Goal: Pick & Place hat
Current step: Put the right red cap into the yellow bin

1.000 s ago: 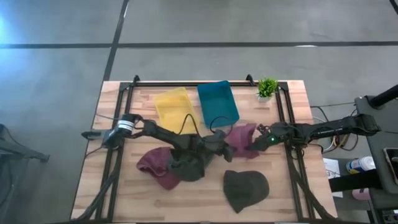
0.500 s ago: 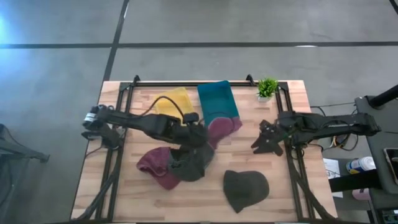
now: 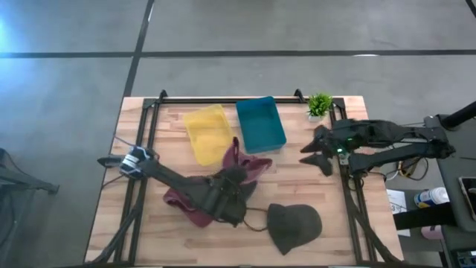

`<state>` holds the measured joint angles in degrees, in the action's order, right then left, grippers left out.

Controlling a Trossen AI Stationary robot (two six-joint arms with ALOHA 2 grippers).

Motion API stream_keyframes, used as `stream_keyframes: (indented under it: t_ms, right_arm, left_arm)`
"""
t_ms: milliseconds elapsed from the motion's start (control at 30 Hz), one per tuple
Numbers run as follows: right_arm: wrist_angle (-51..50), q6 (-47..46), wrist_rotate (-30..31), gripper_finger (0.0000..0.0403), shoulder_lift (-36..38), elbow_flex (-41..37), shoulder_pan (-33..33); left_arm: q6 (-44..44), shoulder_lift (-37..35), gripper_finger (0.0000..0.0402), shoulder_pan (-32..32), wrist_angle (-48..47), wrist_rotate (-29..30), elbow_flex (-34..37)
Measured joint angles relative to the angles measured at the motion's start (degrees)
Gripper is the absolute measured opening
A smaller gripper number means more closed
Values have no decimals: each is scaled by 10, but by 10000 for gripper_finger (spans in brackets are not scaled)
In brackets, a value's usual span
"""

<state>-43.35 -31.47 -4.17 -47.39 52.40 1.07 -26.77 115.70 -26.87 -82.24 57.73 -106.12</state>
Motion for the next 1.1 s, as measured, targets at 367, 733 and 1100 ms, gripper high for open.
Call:
stream_keyframes:
  t_ms: [367,733,1100]
  right_arm:
    - [163,-60,-13,226,-183,-69,1]
    - [347,-183,-69,226,-409,-43,52]
    - [352,-171,-139,226,-522,66,99]
  left_arm:
    - [111,71,6,-91,42,-6,24]
    - [207,130,7,-119,101,-52,53]
    - [242,100,7,-144,60,7,56]
